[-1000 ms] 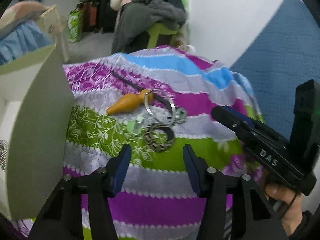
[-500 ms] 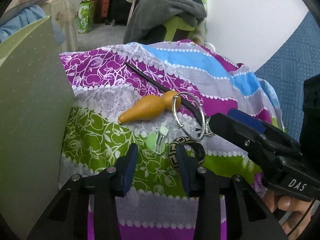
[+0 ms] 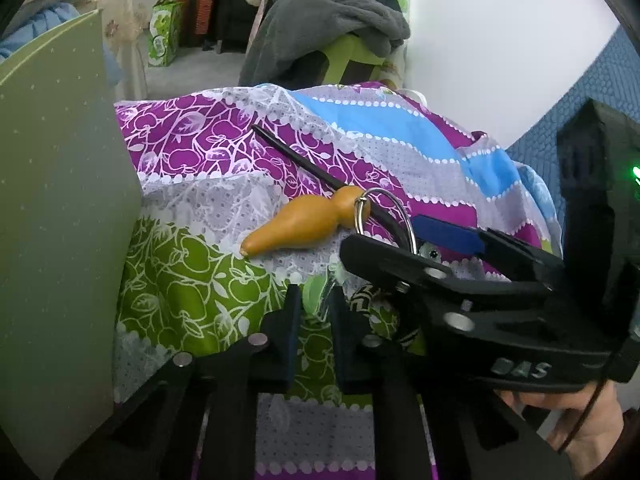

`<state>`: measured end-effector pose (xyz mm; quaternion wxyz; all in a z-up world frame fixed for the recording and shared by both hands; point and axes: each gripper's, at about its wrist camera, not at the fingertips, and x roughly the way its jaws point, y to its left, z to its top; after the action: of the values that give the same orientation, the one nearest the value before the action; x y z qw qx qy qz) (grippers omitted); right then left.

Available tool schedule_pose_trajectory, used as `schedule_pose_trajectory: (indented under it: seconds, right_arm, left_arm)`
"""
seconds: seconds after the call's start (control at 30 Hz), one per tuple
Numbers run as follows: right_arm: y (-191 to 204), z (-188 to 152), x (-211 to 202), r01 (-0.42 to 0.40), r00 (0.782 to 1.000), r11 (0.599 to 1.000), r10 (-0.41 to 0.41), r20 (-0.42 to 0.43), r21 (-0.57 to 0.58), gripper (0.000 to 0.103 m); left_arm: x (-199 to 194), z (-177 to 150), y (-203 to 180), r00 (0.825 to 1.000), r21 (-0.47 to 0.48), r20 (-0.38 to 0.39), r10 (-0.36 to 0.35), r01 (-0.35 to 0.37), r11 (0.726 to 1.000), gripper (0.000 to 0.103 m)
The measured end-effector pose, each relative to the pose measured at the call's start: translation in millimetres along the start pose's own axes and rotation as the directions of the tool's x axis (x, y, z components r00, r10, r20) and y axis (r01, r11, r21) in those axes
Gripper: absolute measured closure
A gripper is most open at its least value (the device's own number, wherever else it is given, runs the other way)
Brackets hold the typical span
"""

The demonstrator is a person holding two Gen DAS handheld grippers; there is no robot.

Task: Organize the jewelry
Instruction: 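Grasp the silver hoop ring with the right tool while the left tool grasps the green charm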

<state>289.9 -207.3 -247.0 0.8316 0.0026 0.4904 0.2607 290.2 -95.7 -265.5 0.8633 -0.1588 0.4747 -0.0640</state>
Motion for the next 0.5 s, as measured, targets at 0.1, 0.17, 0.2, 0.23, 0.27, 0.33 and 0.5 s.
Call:
schedule_pose_trajectory:
  seconds: [0.1, 0.17, 0.2, 0.23, 0.27, 0.33, 0.5]
  right_arm:
    - [1.6, 1.4, 6.4, 0.017, 1.0, 1.0, -0.017, -0.009, -0.018, 0.032]
    - [1.8, 1.6, 8.3, 0.038, 0.999, 0.999, -0.038, -0.01, -0.023, 0.039]
    - [1.3, 1.4, 8.3, 0.042, 0.999, 0.999, -0.043, -0.009, -0.023, 0.039]
    - [0.8, 1.3, 8.0, 0.04, 0.999, 0.999, -0.04, -0.008, -0.018, 0.039]
    - [0.3, 1.3, 7.5, 0.04, 0.999, 0.999, -0.04, -0.008, -0.015, 0.039]
    - [-0.8, 0.6, 6.0, 0.036, 0.999, 0.999, -0.036, -0.007, -0.008, 0.039]
    - [-0.3, -1.6, -0.1, 0.051, 0.999, 0.999, -0.051, -0.005, 0.002, 0.039]
  left_arm:
    - [0.0, -1.2, -2.4, 1.0, 0.016, 0.003, -0.002, 0.002, 1.0, 0.092]
    - [0.5, -1.5, -2.0, 1.0, 0.01, 0.004, -0.011, 0.011, 1.0, 0.092]
    - [0.4, -1.5, -1.3, 1.0, 0.007, 0.005, -0.015, 0.015, 1.0, 0.092]
    - [0.1, -1.5, -0.4, 1.0, 0.003, 0.004, -0.018, 0.018, 1.0, 0.092]
    - [-0.7, -1.5, 0.7, 1.0, -0.005, 0.004, -0.02, 0.021, 1.0, 0.092]
    - [-1.9, -1.9, 1.5, 1.0, -0.01, 0.004, -0.027, 0.027, 1.0, 0.092]
    - [-8.2, -2.4, 3.9, 0.999, -0.016, 0.005, -0.034, 0.034, 0.999, 0.092]
